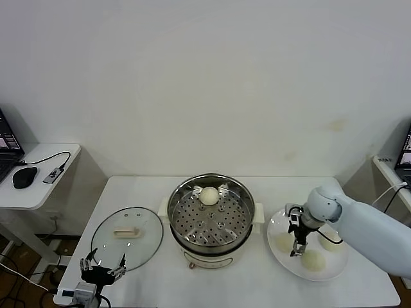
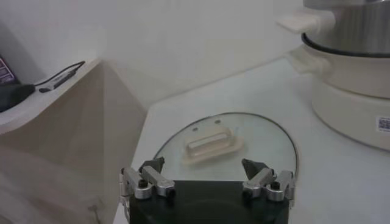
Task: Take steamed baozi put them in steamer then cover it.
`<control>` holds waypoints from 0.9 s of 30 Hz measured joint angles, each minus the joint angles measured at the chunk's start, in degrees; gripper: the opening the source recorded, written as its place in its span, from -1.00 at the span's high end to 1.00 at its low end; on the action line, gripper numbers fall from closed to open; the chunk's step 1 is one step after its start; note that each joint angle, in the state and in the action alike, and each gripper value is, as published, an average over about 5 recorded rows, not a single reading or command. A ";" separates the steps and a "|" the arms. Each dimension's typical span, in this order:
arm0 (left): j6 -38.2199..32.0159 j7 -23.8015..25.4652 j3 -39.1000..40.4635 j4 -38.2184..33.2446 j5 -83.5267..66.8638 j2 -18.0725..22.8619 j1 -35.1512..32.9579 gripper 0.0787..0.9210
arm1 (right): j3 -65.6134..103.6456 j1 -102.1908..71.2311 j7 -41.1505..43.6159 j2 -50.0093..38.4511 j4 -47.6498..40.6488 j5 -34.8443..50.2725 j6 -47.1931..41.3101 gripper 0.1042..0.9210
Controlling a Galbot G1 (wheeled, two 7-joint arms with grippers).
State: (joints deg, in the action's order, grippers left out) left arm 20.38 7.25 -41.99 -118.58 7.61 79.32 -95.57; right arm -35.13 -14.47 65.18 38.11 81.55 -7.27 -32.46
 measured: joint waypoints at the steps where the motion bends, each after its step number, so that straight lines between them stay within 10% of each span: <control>1: -0.01 -0.01 0.00 0.00 0.00 0.00 -0.02 -0.77 | 0.00 -0.01 -0.10 0.05 -0.02 -0.02 0.22 -0.76; 16: -0.06 -0.07 0.01 0.12 0.00 0.06 0.01 -0.77 | -0.20 -0.09 -0.98 0.64 -0.53 -0.20 2.18 -0.75; 27: -0.06 -0.10 0.17 0.30 -0.01 0.54 0.19 -0.77 | 0.17 0.29 -1.30 0.23 -0.77 0.73 2.19 -0.27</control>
State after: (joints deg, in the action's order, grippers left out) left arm 20.33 7.15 -41.82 -118.29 7.61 79.86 -95.38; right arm -34.96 -14.18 63.88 38.35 80.78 -6.55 -30.28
